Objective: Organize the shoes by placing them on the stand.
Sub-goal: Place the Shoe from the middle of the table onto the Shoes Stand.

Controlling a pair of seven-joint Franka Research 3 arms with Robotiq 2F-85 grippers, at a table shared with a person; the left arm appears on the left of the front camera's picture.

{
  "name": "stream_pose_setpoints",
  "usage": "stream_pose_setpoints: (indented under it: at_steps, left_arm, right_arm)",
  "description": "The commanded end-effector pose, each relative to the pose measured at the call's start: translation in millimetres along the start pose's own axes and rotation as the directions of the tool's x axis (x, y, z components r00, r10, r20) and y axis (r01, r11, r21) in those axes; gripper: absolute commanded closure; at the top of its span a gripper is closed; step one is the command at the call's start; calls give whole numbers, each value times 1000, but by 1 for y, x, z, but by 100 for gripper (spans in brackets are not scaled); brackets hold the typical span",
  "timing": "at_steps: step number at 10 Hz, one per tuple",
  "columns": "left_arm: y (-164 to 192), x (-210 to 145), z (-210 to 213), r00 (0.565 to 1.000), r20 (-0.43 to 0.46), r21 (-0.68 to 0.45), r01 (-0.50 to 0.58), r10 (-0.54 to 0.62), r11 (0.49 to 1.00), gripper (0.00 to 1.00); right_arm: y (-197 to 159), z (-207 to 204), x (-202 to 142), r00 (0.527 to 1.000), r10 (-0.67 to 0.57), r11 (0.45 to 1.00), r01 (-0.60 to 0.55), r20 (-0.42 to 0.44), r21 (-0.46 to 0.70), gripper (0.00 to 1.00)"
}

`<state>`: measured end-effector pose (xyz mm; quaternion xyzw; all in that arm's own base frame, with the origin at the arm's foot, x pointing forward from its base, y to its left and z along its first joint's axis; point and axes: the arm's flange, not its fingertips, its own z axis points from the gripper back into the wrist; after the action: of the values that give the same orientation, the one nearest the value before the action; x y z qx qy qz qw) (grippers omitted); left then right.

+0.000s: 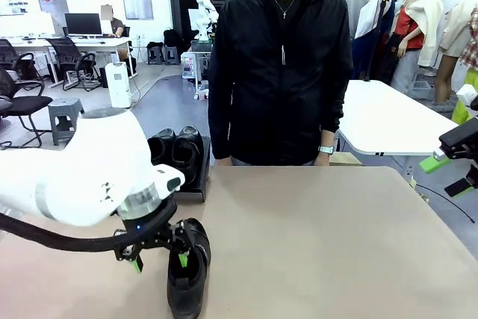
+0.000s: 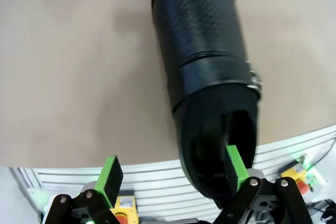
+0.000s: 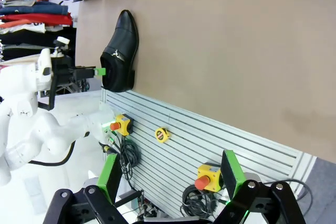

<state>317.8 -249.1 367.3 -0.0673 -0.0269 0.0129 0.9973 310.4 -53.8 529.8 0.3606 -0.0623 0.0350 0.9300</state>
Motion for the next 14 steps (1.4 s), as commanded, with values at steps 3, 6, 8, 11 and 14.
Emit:
stream_pose_setpoints:
  at_steps: [3, 6, 8, 11, 14]
  left_arm:
    - [-8, 17, -20, 999, -44, 74, -16, 19, 997, 9]
    - [-10, 18, -20, 998, -52, 59, -23, 26, 998, 100]
    - [-9, 17, -19, 999, -39, 54, -17, 19, 998, 100]
    - [-11, 15, -18, 1000, -15, 35, -8, 9, 999, 100]
    - [-19, 10, -10, 999, 10, 31, 30, -30, 999, 100]
  right_arm:
    - [2, 3, 1, 1000, 8, 999, -8, 7, 31, 0]
    - [2, 3, 1, 1000, 8, 999, -8, 7, 31, 0]
    - [2, 3, 1, 1000, 8, 999, -8, 7, 31, 0]
    - [2, 3, 1, 1000, 8, 999, -8, 7, 31, 0]
    - [2, 3, 1, 1000, 8, 999, -8, 7, 31, 0]
